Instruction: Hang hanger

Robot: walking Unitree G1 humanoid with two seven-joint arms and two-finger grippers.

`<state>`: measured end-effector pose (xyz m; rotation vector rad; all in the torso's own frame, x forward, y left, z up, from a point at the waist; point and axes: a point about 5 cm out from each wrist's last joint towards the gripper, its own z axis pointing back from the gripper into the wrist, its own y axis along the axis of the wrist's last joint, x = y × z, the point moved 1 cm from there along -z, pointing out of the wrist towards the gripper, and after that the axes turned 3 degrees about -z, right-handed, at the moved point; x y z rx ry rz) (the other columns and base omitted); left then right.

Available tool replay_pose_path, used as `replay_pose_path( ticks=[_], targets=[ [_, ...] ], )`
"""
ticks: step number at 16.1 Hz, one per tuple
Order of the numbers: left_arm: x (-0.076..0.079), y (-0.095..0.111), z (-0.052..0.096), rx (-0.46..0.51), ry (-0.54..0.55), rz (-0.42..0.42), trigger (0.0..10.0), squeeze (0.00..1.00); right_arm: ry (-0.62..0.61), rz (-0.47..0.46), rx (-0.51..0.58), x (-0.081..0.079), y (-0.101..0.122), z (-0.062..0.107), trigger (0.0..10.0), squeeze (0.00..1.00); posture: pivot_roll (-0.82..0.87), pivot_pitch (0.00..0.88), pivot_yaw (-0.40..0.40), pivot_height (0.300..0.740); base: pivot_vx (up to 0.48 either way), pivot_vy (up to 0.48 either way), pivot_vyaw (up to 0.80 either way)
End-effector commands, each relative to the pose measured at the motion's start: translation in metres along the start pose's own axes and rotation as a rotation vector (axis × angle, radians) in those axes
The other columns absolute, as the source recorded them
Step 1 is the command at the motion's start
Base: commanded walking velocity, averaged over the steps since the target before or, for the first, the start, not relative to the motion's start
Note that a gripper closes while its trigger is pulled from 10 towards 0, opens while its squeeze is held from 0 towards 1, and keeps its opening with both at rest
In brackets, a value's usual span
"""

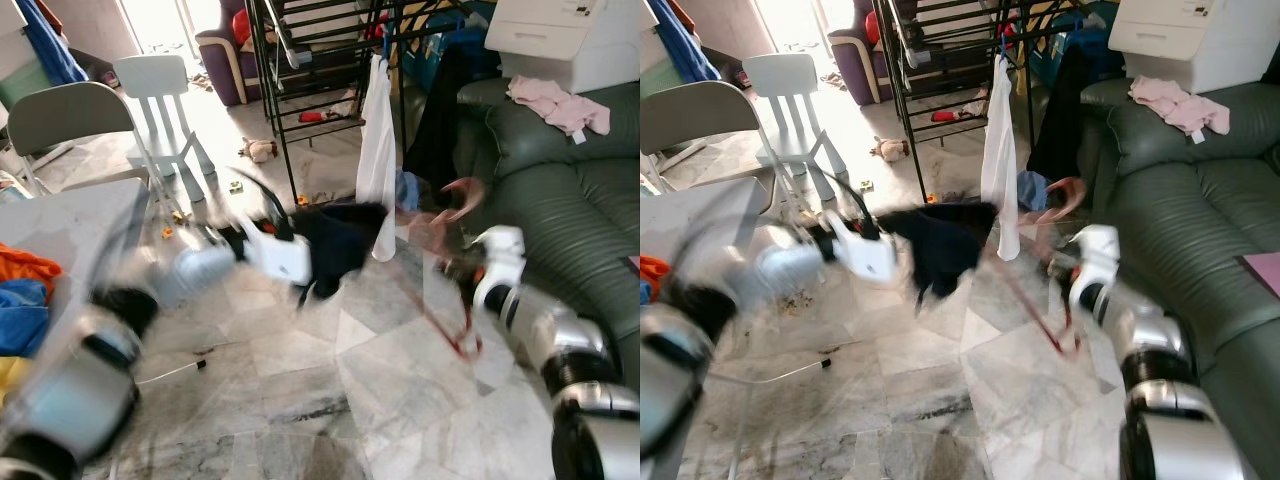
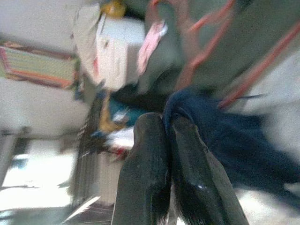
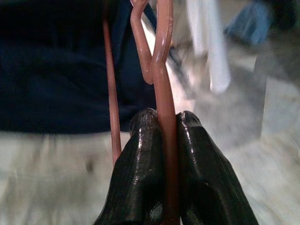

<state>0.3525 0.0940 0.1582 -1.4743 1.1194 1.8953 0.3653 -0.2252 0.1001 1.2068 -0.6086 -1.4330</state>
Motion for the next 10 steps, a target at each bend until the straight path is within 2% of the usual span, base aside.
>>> replay_pose_path(
  ticks=[1, 2, 3, 4, 6, 7, 8, 10],
  targets=[
    [0.009, 0.015, -0.005, 0.057, -0.010, 0.148, 10.0, 0.00, -0.056, -0.099, 0.150, -0.005, 0.026, -0.005, 10.0, 0.00, -0.09, 0.000, 0.085, 0.740, 0.000, 0.000, 0.00],
    [0.030, 0.031, -0.011, 0.096, -0.056, 0.226, 10.0, 0.00, -0.036, -0.196, 0.224, -0.016, 0.040, -0.010, 10.0, 0.00, -0.10, 0.000, 0.084, 0.740, 0.000, 0.000, 0.00],
    [0.040, 0.039, -0.013, 0.113, -0.083, 0.257, 10.0, 0.00, -0.011, -0.241, 0.262, -0.026, 0.048, -0.013, 10.0, 0.00, -0.10, 0.000, 0.082, 0.740, 0.000, 0.000, 0.00],
    [0.051, 0.045, -0.017, 0.113, -0.111, 0.314, 10.0, 0.00, 0.039, -0.290, 0.308, -0.043, 0.059, -0.018, 10.0, 0.00, -0.11, 0.000, 0.079, 0.740, 0.000, 0.000, 0.00],
    [0.063, 0.060, -0.021, 0.119, -0.129, 0.401, 10.0, 0.00, 0.099, -0.401, 0.407, -0.067, 0.083, -0.024, 10.0, 0.00, -0.11, 0.000, 0.075, 0.740, 0.000, 0.000, 0.00],
    [0.064, 0.066, -0.022, 0.125, -0.130, 0.448, 10.0, 0.00, 0.109, -0.425, 0.438, -0.074, 0.089, -0.025, 10.0, 0.00, -0.11, 0.000, 0.071, 0.740, 0.000, 0.000, 0.00],
    [0.067, 0.072, -0.023, 0.119, -0.143, 0.480, 10.0, 0.00, 0.117, -0.428, 0.464, -0.079, 0.095, -0.025, 10.0, 0.00, -0.11, 0.000, 0.068, 0.740, 0.000, 0.000, 0.00],
    [0.077, 0.071, -0.022, 0.082, -0.186, 0.481, 10.0, 0.00, 0.134, -0.313, 0.472, -0.091, 0.100, -0.026, 10.0, 0.00, -0.11, 0.000, 0.063, 0.740, 0.000, 0.000, 0.00]
  ],
)
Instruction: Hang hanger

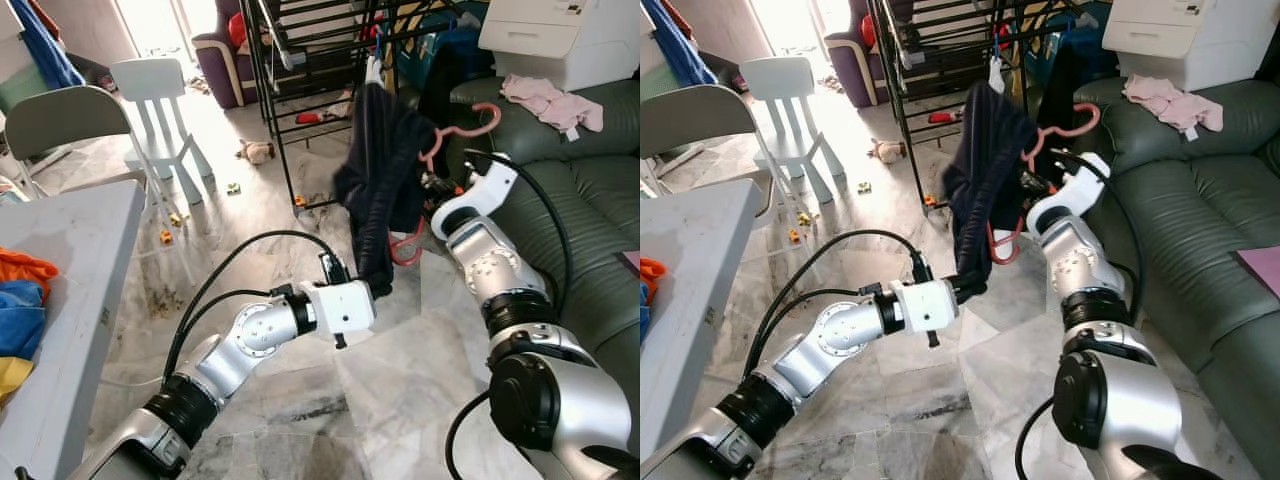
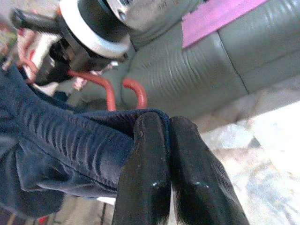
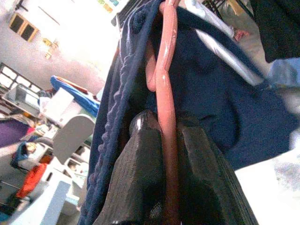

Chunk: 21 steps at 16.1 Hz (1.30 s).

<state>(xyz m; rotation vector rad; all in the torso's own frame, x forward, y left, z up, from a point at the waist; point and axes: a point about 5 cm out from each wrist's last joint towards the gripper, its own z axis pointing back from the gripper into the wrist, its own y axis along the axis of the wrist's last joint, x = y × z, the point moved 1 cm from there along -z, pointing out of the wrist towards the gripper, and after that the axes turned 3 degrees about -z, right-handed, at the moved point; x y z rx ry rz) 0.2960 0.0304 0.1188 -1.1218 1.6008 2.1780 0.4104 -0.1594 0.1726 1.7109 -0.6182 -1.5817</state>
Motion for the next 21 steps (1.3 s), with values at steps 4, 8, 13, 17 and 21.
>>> replay_pose_path(
  ticks=[4, 8, 13, 17, 21],
  targets=[
    [0.034, -0.012, 0.002, -0.110, -0.129, 0.066, 10.0, 0.00, 0.056, 0.082, 0.222, -0.040, 0.049, -0.011, 10.0, 0.00, -0.11, 0.000, 0.061, 0.740, 0.000, 0.000, 0.00],
    [0.000, -0.022, -0.002, -0.218, 0.150, 0.040, 10.0, 0.00, 0.423, 0.499, -0.306, -0.057, -0.036, 0.003, 10.0, 0.00, -0.11, 0.000, 0.053, 0.740, 0.000, 0.000, 0.00],
    [-0.016, -0.021, 0.001, -0.237, 0.262, 0.063, 10.0, 0.00, 0.176, 0.662, -0.582, 0.045, -0.063, 0.046, 10.0, 0.00, -0.12, 0.000, 0.065, 0.740, 0.000, 0.000, 0.00],
    [-0.042, -0.024, 0.006, -0.274, 0.392, -0.004, 10.0, 0.00, 0.060, 0.701, -0.706, 0.093, -0.062, 0.078, 10.0, 0.00, -0.13, 0.000, 0.069, 0.740, 0.000, 0.000, 0.00],
    [-0.045, -0.036, 0.019, -0.340, 0.392, -0.096, 10.0, 0.00, -0.068, 0.719, -0.594, 0.103, -0.029, 0.071, 10.0, 0.00, -0.13, 0.000, 0.077, 0.740, 0.000, 0.000, 0.00]
  ],
)
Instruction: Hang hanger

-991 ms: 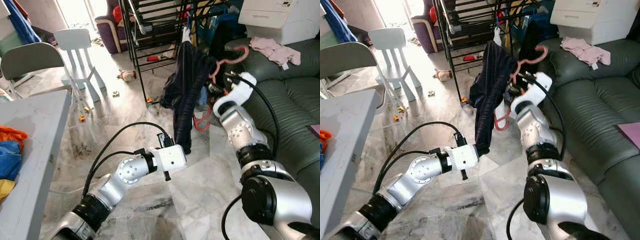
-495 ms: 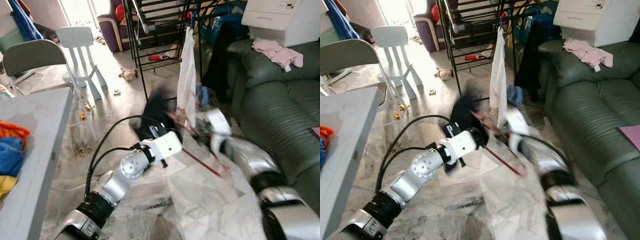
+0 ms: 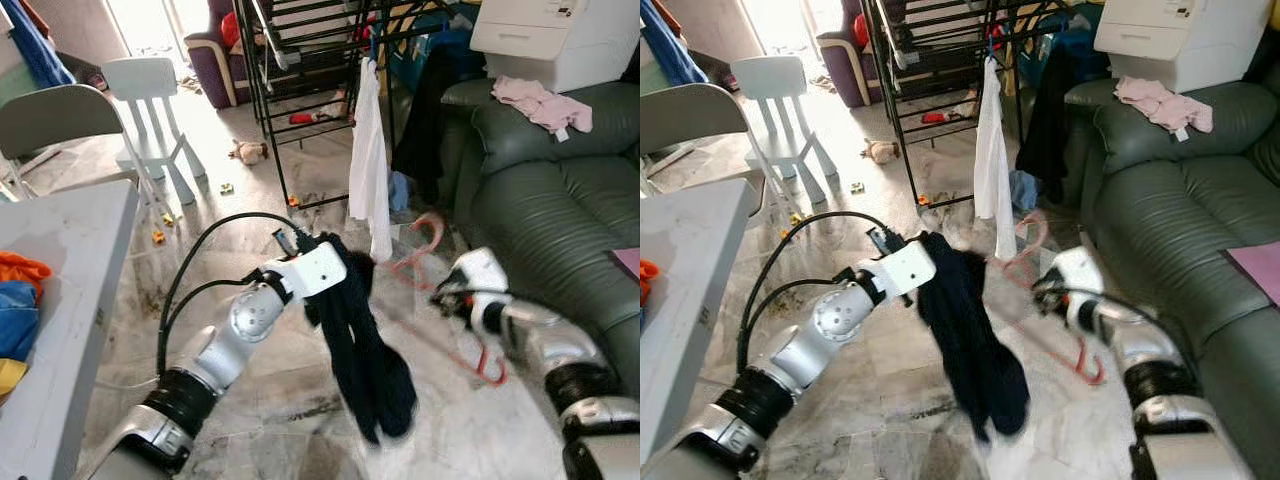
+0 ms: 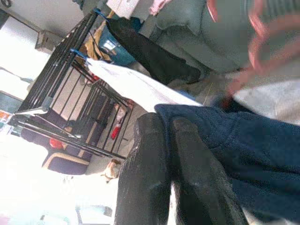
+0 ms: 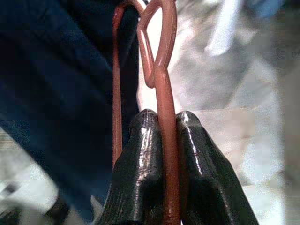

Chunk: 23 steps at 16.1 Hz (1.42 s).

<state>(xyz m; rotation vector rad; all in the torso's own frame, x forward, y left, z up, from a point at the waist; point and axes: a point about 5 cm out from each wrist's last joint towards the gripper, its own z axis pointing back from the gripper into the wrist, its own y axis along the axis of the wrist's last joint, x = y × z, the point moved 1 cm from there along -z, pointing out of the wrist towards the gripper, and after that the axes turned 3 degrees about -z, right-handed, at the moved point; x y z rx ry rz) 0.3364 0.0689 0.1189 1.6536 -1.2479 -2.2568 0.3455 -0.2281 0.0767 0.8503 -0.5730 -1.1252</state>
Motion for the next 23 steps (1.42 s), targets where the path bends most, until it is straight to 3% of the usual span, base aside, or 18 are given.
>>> replay_pose_path(
  ticks=[1, 3, 4, 5, 8, 10, 11, 12, 13, 16, 18, 19, 23],
  targets=[
    [-0.004, -0.001, 0.002, 0.016, -0.006, -0.019, 10.0, 0.00, -0.175, -0.029, 0.118, 0.021, 0.028, 0.006, 10.0, 0.00, -0.13, 0.000, 0.078, 0.740, 0.000, 0.000, 0.00],
    [0.008, 0.001, 0.005, 0.041, -0.085, -0.014, 10.0, 0.00, -0.298, -0.131, 0.270, 0.035, 0.060, 0.014, 10.0, 0.00, -0.12, 0.000, 0.079, 0.740, 0.000, 0.000, 0.00],
    [0.022, 0.006, 0.009, 0.075, -0.169, 0.013, 10.0, 0.00, -0.326, -0.279, 0.423, 0.037, 0.089, 0.019, 10.0, 0.00, -0.12, 0.000, 0.079, 0.740, 0.000, 0.000, 0.00],
    [0.025, 0.007, 0.009, 0.083, -0.187, 0.016, 10.0, 0.00, -0.325, -0.309, 0.453, 0.037, 0.094, 0.020, 10.0, 0.00, -0.12, 0.000, 0.077, 0.740, 0.000, 0.000, 0.00],
    [0.054, 0.027, 0.012, 0.181, -0.349, 0.092, 10.0, 0.00, -0.184, -0.480, 0.732, 0.005, 0.152, 0.020, 10.0, 0.00, -0.12, 0.000, 0.078, 0.740, 0.000, 0.000, 0.00],
    [0.066, 0.034, 0.011, 0.201, -0.399, 0.131, 10.0, 0.00, -0.094, -0.549, 0.827, -0.019, 0.177, 0.017, 10.0, 0.00, -0.12, 0.000, 0.079, 0.740, 0.000, 0.000, 0.00],
    [0.072, 0.038, 0.010, 0.214, -0.425, 0.134, 10.0, 0.00, -0.060, -0.544, 0.859, -0.031, 0.188, 0.016, 10.0, 0.00, -0.13, 0.000, 0.081, 0.740, 0.000, 0.000, 0.00],
    [0.077, 0.043, 0.009, 0.221, -0.445, 0.166, 10.0, 0.00, -0.042, -0.481, 0.883, -0.045, 0.198, 0.016, 10.0, 0.00, -0.12, 0.000, 0.081, 0.740, 0.000, 0.000, 0.00],
    [0.081, 0.051, 0.006, 0.242, -0.462, 0.167, 10.0, 0.00, 0.002, -0.355, 0.895, -0.067, 0.207, 0.014, 10.0, 0.00, -0.12, 0.000, 0.078, 0.740, 0.000, 0.000, 0.00],
    [0.082, 0.060, 0.004, 0.263, -0.467, 0.203, 10.0, 0.00, 0.034, -0.233, 0.906, -0.083, 0.208, 0.013, 10.0, 0.00, -0.12, 0.000, 0.073, 0.740, 0.000, 0.000, 0.00],
    [0.083, 0.062, 0.004, 0.263, -0.465, 0.248, 10.0, 0.00, 0.034, -0.198, 0.908, -0.082, 0.201, 0.012, 10.0, 0.00, -0.12, 0.000, 0.073, 0.740, 0.000, 0.000, 0.00],
    [0.084, 0.061, 0.004, 0.257, -0.465, 0.281, 10.0, 1.00, 0.038, -0.171, 0.913, -0.079, 0.193, 0.013, 10.0, 0.00, -0.12, 0.000, 0.074, 0.740, 0.000, 0.000, 0.00],
    [0.083, 0.056, 0.006, 0.246, -0.443, 0.276, 10.0, 1.00, 0.068, 0.051, 0.875, -0.081, 0.158, 0.011, 10.0, 0.00, -0.13, 0.000, 0.076, 0.740, 0.000, 0.000, 0.00]
  ],
)
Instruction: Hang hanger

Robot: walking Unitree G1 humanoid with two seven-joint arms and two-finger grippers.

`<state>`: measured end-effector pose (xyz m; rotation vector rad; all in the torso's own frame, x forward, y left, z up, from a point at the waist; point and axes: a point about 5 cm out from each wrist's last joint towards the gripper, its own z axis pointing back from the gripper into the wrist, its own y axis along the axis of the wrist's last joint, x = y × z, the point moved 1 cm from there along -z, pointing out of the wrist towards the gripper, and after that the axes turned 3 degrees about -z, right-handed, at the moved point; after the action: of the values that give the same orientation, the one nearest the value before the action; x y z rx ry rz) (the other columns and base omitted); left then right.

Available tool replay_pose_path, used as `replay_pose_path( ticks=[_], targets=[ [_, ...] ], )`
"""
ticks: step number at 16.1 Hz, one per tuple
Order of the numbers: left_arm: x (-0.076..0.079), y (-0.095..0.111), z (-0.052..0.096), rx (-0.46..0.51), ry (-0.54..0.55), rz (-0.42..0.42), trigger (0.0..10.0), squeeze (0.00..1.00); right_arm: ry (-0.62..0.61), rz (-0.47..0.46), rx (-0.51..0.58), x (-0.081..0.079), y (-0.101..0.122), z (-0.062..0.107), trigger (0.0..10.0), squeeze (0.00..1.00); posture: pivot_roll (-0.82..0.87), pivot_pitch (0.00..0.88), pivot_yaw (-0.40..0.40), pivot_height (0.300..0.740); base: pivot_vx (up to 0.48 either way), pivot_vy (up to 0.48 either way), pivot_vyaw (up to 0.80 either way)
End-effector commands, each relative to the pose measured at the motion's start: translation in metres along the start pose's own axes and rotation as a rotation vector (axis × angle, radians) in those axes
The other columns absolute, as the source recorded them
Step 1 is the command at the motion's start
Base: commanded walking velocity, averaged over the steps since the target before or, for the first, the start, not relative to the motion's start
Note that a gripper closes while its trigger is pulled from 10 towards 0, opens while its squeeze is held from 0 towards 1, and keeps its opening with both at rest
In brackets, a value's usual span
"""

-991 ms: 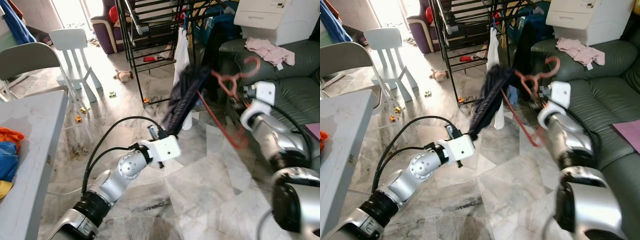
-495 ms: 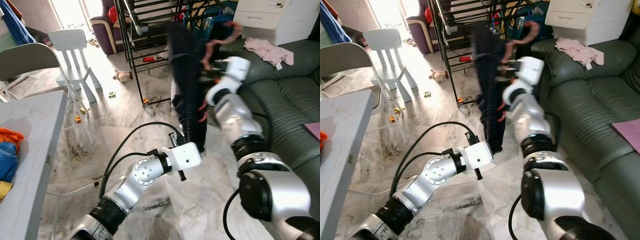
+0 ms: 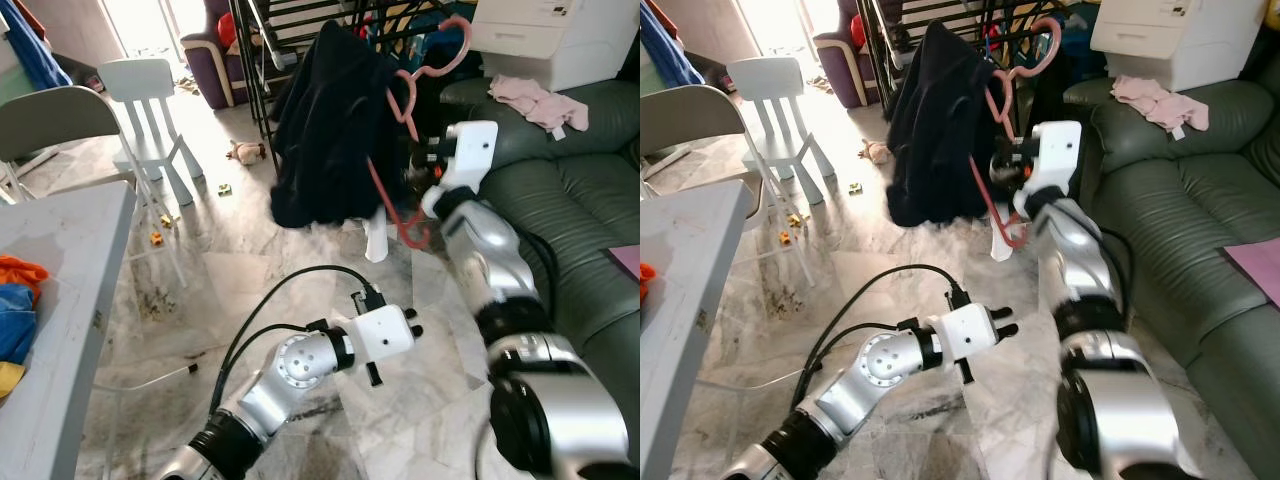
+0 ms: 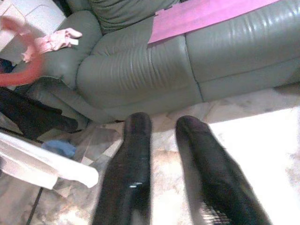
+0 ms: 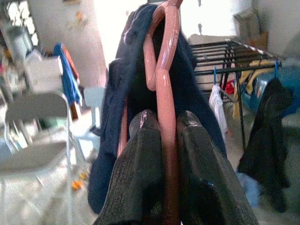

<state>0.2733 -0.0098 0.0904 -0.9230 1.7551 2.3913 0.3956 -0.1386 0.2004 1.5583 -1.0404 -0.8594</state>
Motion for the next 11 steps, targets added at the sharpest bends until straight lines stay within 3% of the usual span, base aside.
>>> replay_pose_path(
  ticks=[1, 5, 9, 11],
  targets=[
    [-0.006, -0.001, 0.007, -0.002, 0.031, -0.014, 10.0, 1.00, 0.090, 0.088, 0.017, -0.012, 0.001, 0.002, 10.0, 0.00, -0.13, 0.000, 0.076, 0.740, 0.000, 0.000, 0.00],
    [-0.020, -0.006, 0.035, -0.004, 0.068, -0.053, 10.0, 1.00, 0.207, 0.265, -0.067, -0.002, -0.032, 0.042, 10.0, 0.00, -0.12, 0.000, 0.084, 0.740, 0.000, 0.000, 0.00],
    [-0.040, -0.002, 0.057, 0.001, 0.097, -0.174, 10.0, 1.00, 0.324, 0.288, -0.095, -0.004, -0.043, 0.062, 10.0, 0.00, -0.11, 0.000, 0.086, 0.740, 0.000, 0.000, 0.00],
    [-0.049, -0.010, 0.064, -0.032, 0.121, -0.191, 10.0, 1.00, 0.302, 0.271, -0.100, -0.002, -0.047, 0.064, 10.0, 0.00, -0.10, 0.000, 0.088, 0.740, 0.000, 0.000, 0.00]
  ],
)
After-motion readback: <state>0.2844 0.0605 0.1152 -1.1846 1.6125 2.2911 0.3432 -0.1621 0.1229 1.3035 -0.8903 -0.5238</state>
